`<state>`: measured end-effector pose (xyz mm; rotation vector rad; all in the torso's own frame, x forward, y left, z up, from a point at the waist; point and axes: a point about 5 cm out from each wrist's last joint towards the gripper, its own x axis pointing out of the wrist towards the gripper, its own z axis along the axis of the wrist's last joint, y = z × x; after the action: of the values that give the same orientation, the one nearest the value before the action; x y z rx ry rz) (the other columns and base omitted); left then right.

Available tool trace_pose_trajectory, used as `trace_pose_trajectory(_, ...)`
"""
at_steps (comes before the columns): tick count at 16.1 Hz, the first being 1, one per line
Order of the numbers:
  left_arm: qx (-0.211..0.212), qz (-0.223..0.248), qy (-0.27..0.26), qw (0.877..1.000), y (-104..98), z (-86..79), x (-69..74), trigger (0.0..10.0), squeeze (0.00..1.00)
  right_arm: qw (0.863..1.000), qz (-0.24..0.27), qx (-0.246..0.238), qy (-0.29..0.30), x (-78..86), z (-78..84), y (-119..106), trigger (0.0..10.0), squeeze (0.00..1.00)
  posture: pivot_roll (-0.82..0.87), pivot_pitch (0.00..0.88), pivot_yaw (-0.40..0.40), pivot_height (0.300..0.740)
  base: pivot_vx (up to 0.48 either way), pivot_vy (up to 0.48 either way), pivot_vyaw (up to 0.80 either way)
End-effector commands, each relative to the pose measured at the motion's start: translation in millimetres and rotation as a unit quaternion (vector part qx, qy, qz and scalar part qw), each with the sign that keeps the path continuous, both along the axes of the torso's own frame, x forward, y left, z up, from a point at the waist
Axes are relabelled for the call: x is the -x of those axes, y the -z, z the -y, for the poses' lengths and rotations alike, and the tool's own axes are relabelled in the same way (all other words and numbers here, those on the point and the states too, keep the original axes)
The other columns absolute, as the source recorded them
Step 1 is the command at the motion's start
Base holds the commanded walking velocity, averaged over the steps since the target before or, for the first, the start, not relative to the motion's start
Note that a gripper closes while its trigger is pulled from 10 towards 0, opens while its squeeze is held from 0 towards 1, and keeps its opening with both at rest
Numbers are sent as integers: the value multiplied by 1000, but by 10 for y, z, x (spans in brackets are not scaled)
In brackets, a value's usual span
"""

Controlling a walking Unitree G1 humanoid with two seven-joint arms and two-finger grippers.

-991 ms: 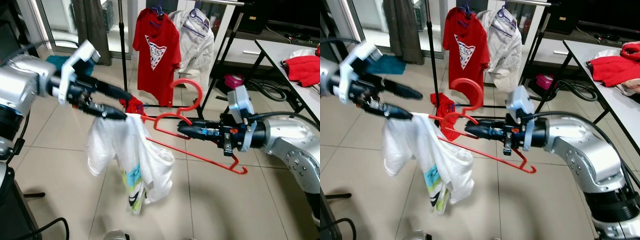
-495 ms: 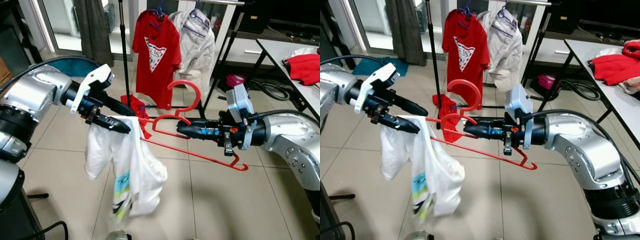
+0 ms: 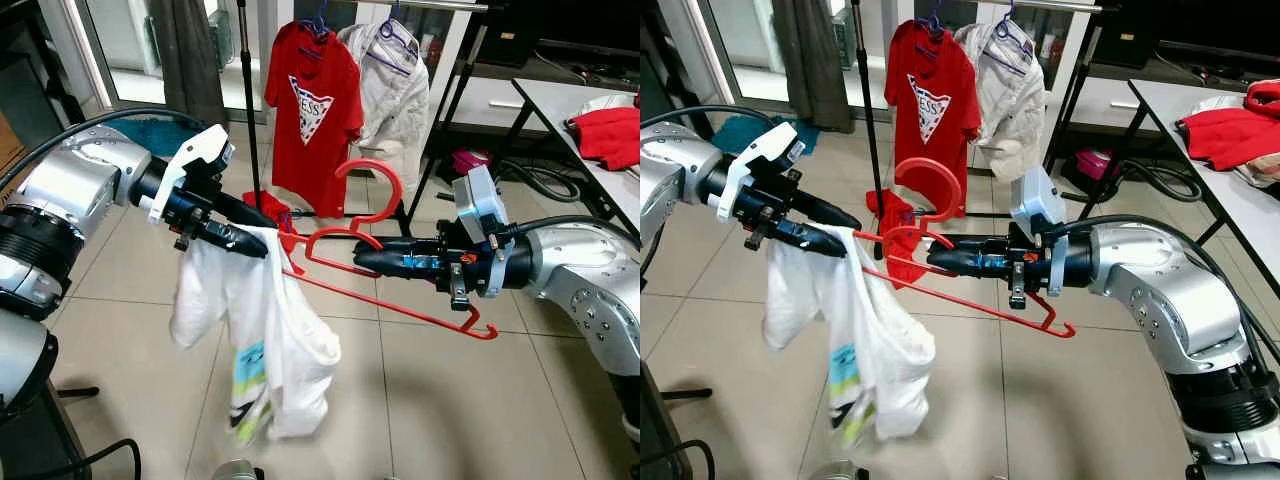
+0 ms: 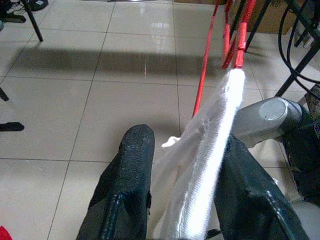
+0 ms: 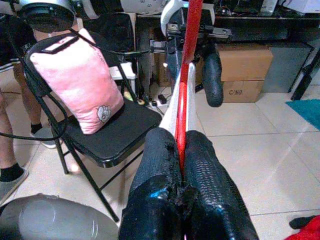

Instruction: Hang hanger

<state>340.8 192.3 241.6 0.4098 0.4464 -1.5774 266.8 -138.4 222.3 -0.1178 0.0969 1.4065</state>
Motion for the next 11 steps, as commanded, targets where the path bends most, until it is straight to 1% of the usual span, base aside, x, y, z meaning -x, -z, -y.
trace_pose_trajectory(1, 11, 14, 10, 1000, -93, 34, -2, 0, 0, 1000, 22, 0, -8, -17, -7, -80, 10000, 0, -85, 0, -23, 740, 0, 0, 0)
trace_pose_trajectory(4, 17, 12, 12, 1000, -105, 45, 6, 0, 0, 1000, 22, -1, -6, -30, -5, -81, 10000, 0, -85, 0, -23, 740, 0, 0, 0)
trace_pose_trajectory(6, 28, 8, 14, 999, -110, 57, 14, 0, 0, 1000, 23, -2, -1, -47, 6, -81, 10000, 0, -85, 0, -23, 740, 0, 0, 0)
trace_pose_trajectory(8, 48, -1, 14, 999, -135, 57, 38, 0, 0, 1000, 21, -1, 4, -57, 26, -78, 10000, 0, -85, 0, -23, 740, 0, 0, 0)
trace_pose_trajectory(11, 43, -11, 12, 999, -97, 9, 80, 0, 0, 1000, 20, -2, 9, -69, 48, -77, 10000, 0, -85, 0, -23, 740, 0, 0, 0)
